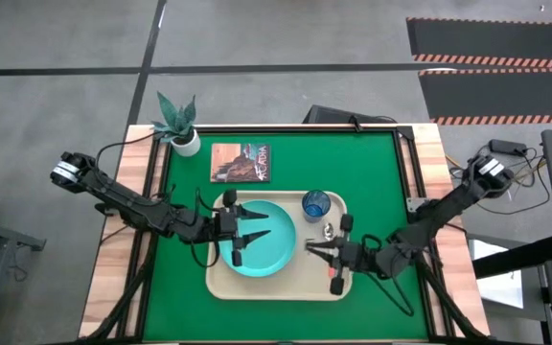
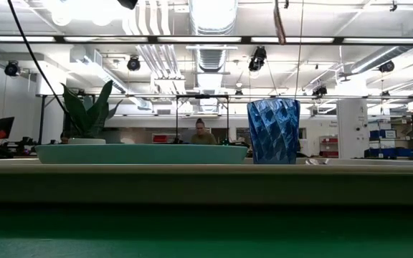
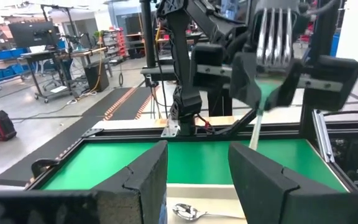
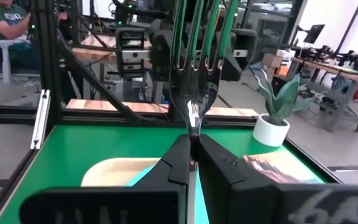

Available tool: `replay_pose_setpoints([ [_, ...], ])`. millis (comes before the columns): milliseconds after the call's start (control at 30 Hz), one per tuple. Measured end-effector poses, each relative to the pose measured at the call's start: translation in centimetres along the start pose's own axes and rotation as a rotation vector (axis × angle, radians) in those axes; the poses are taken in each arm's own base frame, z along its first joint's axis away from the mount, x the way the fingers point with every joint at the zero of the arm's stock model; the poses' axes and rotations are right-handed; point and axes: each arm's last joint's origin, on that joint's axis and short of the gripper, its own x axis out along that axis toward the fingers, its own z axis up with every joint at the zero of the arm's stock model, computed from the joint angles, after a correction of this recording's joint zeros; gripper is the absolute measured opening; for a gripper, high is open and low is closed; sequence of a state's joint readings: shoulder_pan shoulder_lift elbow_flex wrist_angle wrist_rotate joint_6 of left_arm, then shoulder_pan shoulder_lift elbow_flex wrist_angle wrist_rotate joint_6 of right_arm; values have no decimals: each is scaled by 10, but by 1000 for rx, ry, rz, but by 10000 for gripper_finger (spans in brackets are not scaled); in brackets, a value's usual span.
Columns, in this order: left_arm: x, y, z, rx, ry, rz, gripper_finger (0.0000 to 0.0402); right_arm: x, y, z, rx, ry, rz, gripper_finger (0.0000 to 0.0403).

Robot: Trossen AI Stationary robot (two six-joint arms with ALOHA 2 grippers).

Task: Pick and place plate/cup/fork/spoon on tray
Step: Put the orange fork beside the blue plate on the serving tray

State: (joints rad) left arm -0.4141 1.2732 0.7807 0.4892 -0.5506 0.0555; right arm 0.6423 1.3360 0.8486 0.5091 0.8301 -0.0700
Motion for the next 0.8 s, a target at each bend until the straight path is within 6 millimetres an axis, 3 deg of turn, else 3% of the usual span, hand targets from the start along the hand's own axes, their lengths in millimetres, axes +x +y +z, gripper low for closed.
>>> replay_pose_setpoints([
  [367,16,-18,-8,48,-106,-196,156,23,6,-13,-7,-75,-59,12],
  [533,23,-22,-15,92,-132,-195,156,26,6,-16,30,-65,-62,12],
  [667,21,-21,-13,112,-135,-158,155,23,-1,-7,181,-18,-63,12],
  [800,15,-15,-7,143,-115,-78,155,23,-10,14,340,153,-109,12],
])
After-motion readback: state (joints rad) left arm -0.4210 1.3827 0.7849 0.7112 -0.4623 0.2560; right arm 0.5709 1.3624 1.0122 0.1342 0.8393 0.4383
